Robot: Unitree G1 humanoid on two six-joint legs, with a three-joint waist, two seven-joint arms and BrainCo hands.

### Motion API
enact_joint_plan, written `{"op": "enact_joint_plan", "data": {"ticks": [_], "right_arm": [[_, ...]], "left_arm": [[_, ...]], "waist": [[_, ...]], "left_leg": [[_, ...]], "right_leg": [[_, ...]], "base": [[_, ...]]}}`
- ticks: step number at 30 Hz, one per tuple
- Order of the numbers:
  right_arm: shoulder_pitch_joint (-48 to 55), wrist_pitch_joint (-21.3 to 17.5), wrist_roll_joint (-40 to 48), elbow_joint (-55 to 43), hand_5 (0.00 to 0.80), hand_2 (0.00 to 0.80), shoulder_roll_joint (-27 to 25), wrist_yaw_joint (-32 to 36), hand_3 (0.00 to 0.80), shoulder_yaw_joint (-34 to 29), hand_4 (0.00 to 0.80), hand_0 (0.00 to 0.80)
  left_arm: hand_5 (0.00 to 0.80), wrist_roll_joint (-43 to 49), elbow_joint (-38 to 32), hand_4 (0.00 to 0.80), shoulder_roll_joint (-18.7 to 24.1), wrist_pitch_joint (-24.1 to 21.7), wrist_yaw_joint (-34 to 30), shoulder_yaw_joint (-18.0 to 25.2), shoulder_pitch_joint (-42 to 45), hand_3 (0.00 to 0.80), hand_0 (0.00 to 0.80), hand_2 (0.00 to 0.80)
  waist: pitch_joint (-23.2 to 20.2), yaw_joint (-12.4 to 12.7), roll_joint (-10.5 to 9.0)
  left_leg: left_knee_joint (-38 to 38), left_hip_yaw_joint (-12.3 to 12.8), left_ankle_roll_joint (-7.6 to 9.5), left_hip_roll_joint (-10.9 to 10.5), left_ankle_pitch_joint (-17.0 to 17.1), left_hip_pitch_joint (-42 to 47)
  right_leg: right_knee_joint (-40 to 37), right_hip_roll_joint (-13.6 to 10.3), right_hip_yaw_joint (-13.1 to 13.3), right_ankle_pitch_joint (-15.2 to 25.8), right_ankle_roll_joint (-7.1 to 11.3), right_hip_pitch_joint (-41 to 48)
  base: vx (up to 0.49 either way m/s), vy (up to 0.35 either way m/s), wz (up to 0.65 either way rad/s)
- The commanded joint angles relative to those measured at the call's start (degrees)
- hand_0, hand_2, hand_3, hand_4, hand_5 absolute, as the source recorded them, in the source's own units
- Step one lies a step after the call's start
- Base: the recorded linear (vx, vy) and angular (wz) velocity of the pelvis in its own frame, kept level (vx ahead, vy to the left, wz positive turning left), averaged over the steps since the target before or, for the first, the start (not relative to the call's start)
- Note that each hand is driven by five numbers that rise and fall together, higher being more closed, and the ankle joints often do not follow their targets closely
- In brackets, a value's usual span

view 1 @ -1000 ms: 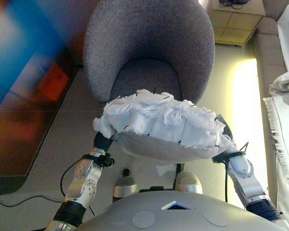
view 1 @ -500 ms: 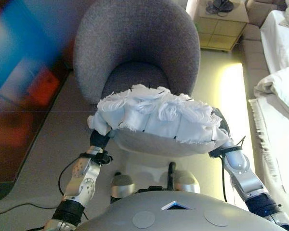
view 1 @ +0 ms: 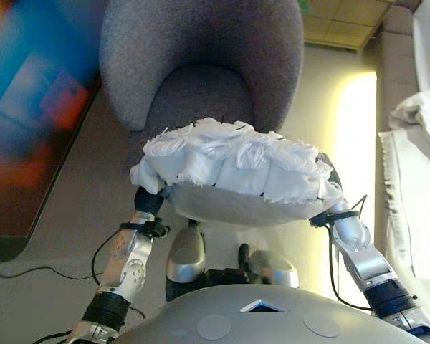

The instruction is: Pick up the cushion and take it to the sofa

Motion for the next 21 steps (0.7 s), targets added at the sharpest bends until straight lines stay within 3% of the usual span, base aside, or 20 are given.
{"op": "enact_joint_plan", "data": {"ticks": [1, 3, 5, 8, 9, 10, 11, 13, 16, 18, 19, 21], "right_arm": [[-2.4, -6.6, 2.5, -8.8, 0.800, 0.800, 0.4, 2.5, 0.800, 1.3, 0.800, 0.800], [-2.3, -6.3, 3.4, -8.9, 0.800, 0.800, 0.7, 2.6, 0.800, 0.7, 0.800, 0.800], [-1.7, -5.2, 4.0, -9.8, 0.800, 0.800, 1.5, 1.8, 0.800, 0.0, 0.800, 0.800], [-2.2, -5.1, 2.0, -8.9, 0.800, 0.800, 4.1, -0.9, 0.800, 0.6, 0.800, 0.800], [-2.5, -5.0, 1.2, -9.0, 0.800, 0.800, 4.6, -1.6, 0.800, 1.0, 0.800, 0.800], [-2.8, -4.9, 0.4, -9.2, 0.800, 0.800, 5.1, -2.1, 0.800, 1.6, 0.800, 0.800], [-3.2, -4.8, -0.1, -9.2, 0.800, 0.800, 5.5, -2.6, 0.800, 2.0, 0.800, 0.800], [-3.4, -4.8, -0.1, -9.1, 0.800, 0.800, 5.5, -3.1, 0.800, 2.1, 0.800, 0.800], [-3.3, -6.1, -0.1, -7.9, 0.800, 0.800, 5.4, -3.0, 0.800, 1.9, 0.800, 0.800], [-2.8, -6.7, 0.2, -8.0, 0.800, 0.800, 5.0, -3.0, 0.800, 1.6, 0.800, 0.800], [-2.5, -6.7, 0.0, -8.4, 0.800, 0.800, 4.8, -3.3, 0.800, 1.6, 0.800, 0.800], [-3.7, -5.5, -0.1, -8.3, 0.800, 0.800, 4.7, -4.3, 0.800, 2.1, 0.800, 0.800]], "left_arm": [[0.800, -2.2, -8.4, 0.800, 0.3, -6.3, -2.6, -1.2, -1.7, 0.800, 0.800, 0.800], [0.800, -2.6, -7.9, 0.800, 1.1, -5.7, -2.4, -0.9, -2.4, 0.800, 0.800, 0.800], [0.800, -2.3, -7.6, 0.800, 1.9, -4.9, -3.6, -0.7, -3.1, 0.800, 0.800, 0.800], [0.800, -1.1, -7.4, 0.800, 2.1, -4.4, -3.6, -1.5, -3.1, 0.800, 0.800, 0.800], [0.800, -0.9, -7.3, 0.800, 2.1, -4.1, -3.3, -1.4, -3.4, 0.800, 0.800, 0.800], [0.800, -0.6, -7.4, 0.800, 2.3, -3.7, -3.0, -1.2, -3.7, 0.800, 0.800, 0.800], [0.800, -0.7, -7.5, 0.800, 2.6, -3.4, -2.7, -1.2, -4.0, 0.800, 0.800, 0.800], [0.800, -1.8, -7.2, 0.800, 3.2, -2.8, -3.3, -0.9, -5.2, 0.800, 0.800, 0.800], [0.800, -1.7, -6.8, 0.800, 2.5, -2.2, -3.0, -1.1, -6.2, 0.800, 0.800, 0.800], [0.800, -1.4, -7.0, 0.800, 2.4, -2.5, -2.9, -1.5, -5.5, 0.800, 0.800, 0.800], [0.800, -1.1, -7.3, 0.800, 2.4, -2.8, -3.2, -2.0, -4.9, 0.800, 0.800, 0.800], [0.800, -1.4, -7.7, 0.800, 2.2, -3.0, -4.5, -2.7, -4.2, 0.800, 0.800, 0.800]], "waist": [[-5.2, 0.6, -2.54], [-6.4, 0.6, -3.26], [-8.8, 1.2, -5.32], [-11.1, 2.2, -5.77], [-11.8, 2.6, -4.52], [-11.8, 1.6, -5.13], [-11.7, 0.7, -4.87], [-10.9, -1.5, -4.50], [-9.0, -4.6, -4.83], [-7.8, -6.5, -5.55], [-7.6, -7.9, -6.31], [-7.4, -9.1, -6.25]], "left_leg": [[-4.0, 0.9, -1.98, 2.6, 12.3, -4.7], [-1.8, 0.9, -0.65, 1.4, 10.7, -4.6], [3.1, 0.6, 3.09, -2.3, 6.3, -5.8], [4.6, -1.2, 5.95, -5.4, 3.0, -4.4], [4.5, -1.3, 6.41, -4.7, 2.7, -3.8], [4.5, -1.7, 6.99, -6.7, 1.4, -2.3], [4.0, -2.2, 7.36, -7.4, 0.9, -0.8], [2.5, -3.5, 7.63, -8.7, 1.1, 1.7], [0.0, -5.7, 7.01, -10.5, -1.1, 8.6], [-0.6, -7.3, 6.80, -11.3, -2.9, 11.4], [-1.1, -8.5, 6.79, -12.2, -4.4, 13.2], [-1.7, -9.9, 6.89, -11.6, -6.7, 16.1]], "right_leg": [[5.4, -7.3, -7.2, -7.2, 7.56, 6.5], [8.3, -9.4, -7.2, -5.5, 9.27, 7.3], [12.7, -12.2, -6.9, 3.0, 12.11, 7.9], [23.4, -14.3, -6.0, 14.3, 13.57, 5.4], [24.4, -13.2, -5.2, 17.4, 13.38, 3.5], [27.4, -13.3, -5.0, 17.4, 13.03, 0.6], [27.8, -11.5, -4.6, 17.1, 12.65, -3.0], [24.1, -7.8, -6.1, 14.5, 11.61, -9.0], [11.3, -9.0, -12.0, 14.1, 10.00, -18.1], [4.5, -9.2, -11.8, 15.8, 10.32, -19.5], [0.8, -9.5, -9.8, 19.8, 11.07, -21.5], [0.3, -9.4, -8.1, 21.5, 11.44, -23.1]], "base": [[0.609, 0.216, -0.54], [0.562, 0.204, -0.69], [0.500, 0.207, -0.62], [0.548, 0.223, 0.10], [0.525, 0.184, 0.31], [0.495, 0.157, 0.31], [0.490, 0.117, 0.12], [0.412, 0.078, 0.06], [0.406, -0.055, 0.26], [0.370, -0.144, 0.47], [0.361, -0.126, 0.65], [0.318, -0.102, 0.48]]}}
